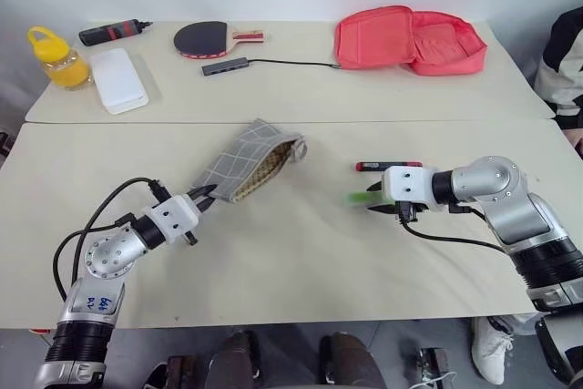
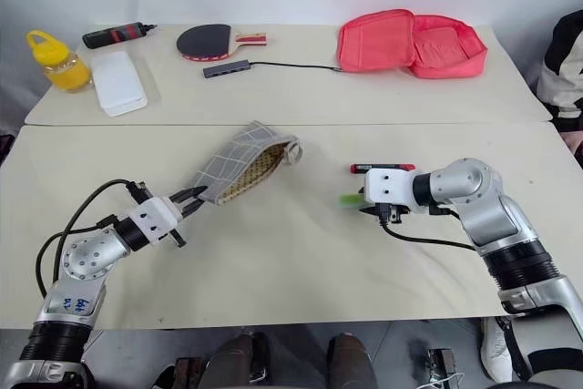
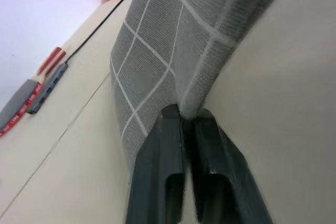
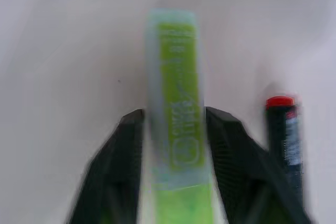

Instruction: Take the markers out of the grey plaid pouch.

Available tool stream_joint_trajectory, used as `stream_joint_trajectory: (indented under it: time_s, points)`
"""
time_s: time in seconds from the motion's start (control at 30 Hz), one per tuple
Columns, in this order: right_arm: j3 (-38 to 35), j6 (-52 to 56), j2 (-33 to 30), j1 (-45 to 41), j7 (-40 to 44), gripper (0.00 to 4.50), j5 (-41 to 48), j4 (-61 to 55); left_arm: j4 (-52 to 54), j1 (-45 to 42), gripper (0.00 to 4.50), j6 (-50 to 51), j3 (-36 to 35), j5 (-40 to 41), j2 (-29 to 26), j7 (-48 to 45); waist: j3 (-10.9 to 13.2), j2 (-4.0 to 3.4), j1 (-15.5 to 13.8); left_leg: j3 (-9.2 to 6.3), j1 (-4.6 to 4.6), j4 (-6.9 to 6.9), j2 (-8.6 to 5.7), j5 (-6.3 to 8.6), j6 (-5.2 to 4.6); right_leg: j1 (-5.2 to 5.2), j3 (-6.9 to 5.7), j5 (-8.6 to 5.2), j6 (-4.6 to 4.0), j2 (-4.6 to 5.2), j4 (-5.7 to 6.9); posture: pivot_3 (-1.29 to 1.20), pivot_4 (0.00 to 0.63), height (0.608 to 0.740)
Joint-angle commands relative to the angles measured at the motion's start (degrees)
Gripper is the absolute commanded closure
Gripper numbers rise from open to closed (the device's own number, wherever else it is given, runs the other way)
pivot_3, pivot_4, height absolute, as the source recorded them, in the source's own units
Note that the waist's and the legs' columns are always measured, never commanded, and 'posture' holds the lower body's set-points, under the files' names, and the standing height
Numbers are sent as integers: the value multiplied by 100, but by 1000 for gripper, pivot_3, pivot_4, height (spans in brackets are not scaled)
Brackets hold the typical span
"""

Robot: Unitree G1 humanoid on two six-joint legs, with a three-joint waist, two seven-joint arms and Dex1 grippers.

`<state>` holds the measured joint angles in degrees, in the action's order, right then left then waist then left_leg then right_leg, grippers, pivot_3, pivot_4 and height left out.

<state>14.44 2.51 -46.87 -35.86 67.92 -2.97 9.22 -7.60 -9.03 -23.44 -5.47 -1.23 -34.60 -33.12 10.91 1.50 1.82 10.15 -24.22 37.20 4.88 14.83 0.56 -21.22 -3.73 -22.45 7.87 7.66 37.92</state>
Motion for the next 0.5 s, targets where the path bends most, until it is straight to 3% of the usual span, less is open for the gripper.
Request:
stream_joint_trajectory:
  time_s: [0.03,0.13,0.27,0.33,0.5]
  points:
    - [-162,-57,-77,32,9,1211,52,-76,312,133,2563,2,-166,458,-111,-208,0,0,2,0,0,0,1,0,0,0,-1,0,0,-1,0,0,150,740]
    - [-494,382,52,195,115,217,652,-430,697,480,1579,216,-359,1049,-239,-572,0,0,3,-1,0,0,1,0,0,0,0,0,0,0,0,0,150,740]
    - [-1265,1083,503,545,-150,210,1813,-864,1334,1224,365,712,-699,1889,-322,-900,0,0,26,-2,0,-8,3,0,1,-3,0,0,-1,-2,-1,0,150,740]
    - [-1797,1233,834,825,-502,210,2290,-843,1687,1655,365,1137,-910,2443,-241,-976,0,0,24,-4,2,-6,8,0,1,2,0,1,-2,-3,0,0,150,740]
    - [-2520,731,1046,1560,-882,210,2521,-778,2246,2183,365,2196,-1360,3230,-67,-608,0,2,-41,-23,5,9,1,2,-4,26,-7,1,-2,-1,-8,0,150,740]
